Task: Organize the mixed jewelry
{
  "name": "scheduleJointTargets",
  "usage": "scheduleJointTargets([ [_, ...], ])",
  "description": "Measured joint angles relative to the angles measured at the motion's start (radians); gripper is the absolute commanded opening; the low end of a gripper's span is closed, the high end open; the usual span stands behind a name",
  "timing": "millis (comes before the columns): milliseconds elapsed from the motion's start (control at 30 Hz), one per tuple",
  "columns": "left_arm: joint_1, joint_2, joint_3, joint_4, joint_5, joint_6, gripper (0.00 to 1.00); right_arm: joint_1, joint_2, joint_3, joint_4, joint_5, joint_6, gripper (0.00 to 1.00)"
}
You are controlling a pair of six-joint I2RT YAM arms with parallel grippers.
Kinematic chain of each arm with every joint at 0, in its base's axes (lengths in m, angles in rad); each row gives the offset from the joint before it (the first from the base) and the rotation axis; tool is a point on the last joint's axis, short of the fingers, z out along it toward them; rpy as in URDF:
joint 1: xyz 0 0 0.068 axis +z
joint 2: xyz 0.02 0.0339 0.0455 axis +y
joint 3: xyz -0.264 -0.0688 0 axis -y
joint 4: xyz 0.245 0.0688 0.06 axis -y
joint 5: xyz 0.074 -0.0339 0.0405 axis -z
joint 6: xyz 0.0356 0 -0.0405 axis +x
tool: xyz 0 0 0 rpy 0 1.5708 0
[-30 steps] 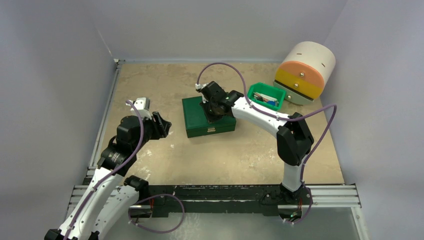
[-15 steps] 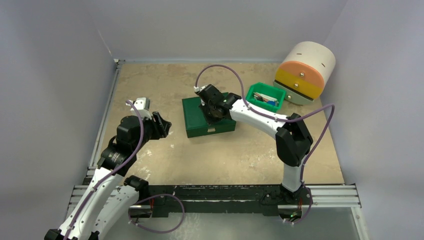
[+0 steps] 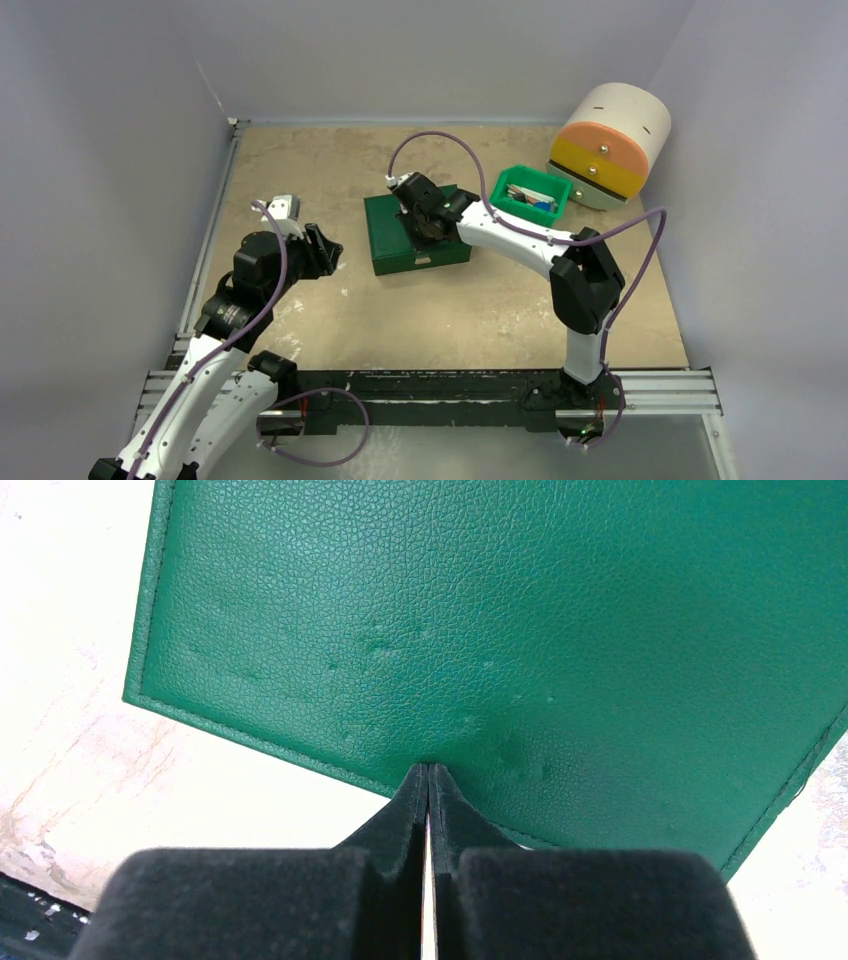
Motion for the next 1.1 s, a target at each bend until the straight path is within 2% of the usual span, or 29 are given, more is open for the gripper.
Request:
scheduleJointTargets([
  [167,0.000,0.000,0.000,0.000,0.000,0.000,0.50,0.000,0.000,0.003,-0.003,-0.002,0.004,0.00],
  [267,0.000,0.000,0.000,0.000,0.000,0.000,0.50,0.000,0.000,0.014,-0.017,-0.011,0.011,0.05],
  [333,0.000,0.000,0.000,0.000,0.000,0.000,0.50,0.005,0.000,0.033,-0.042,-0.017,0.014,0.13],
  [533,0.000,-0.002,0.000,0.000,0.000,0.000,0.50,0.012,-0.002,0.135,-0.063,0.000,0.012,0.43],
  [733,0.000,-0.017,0.000,0.000,-0.003,0.000,0.56,-0.019,-0.058,0.144,-0.048,0.047,0.001,0.53],
  [833,0.000,-0.025,0.000,-0.001,-0.011,-0.004,0.59,-0.063,-0.117,0.117,-0.031,0.055,0.002,0.58],
  [967,0.000,-0.033,0.000,-0.001,-0.022,-0.010,0.65,-0.140,-0.236,0.024,-0.005,0.064,0.016,0.71],
  [1100,0.000,-0.035,0.000,-0.010,-0.037,-0.018,0.78,-0.199,-0.354,-0.097,0.013,0.095,0.042,0.96],
])
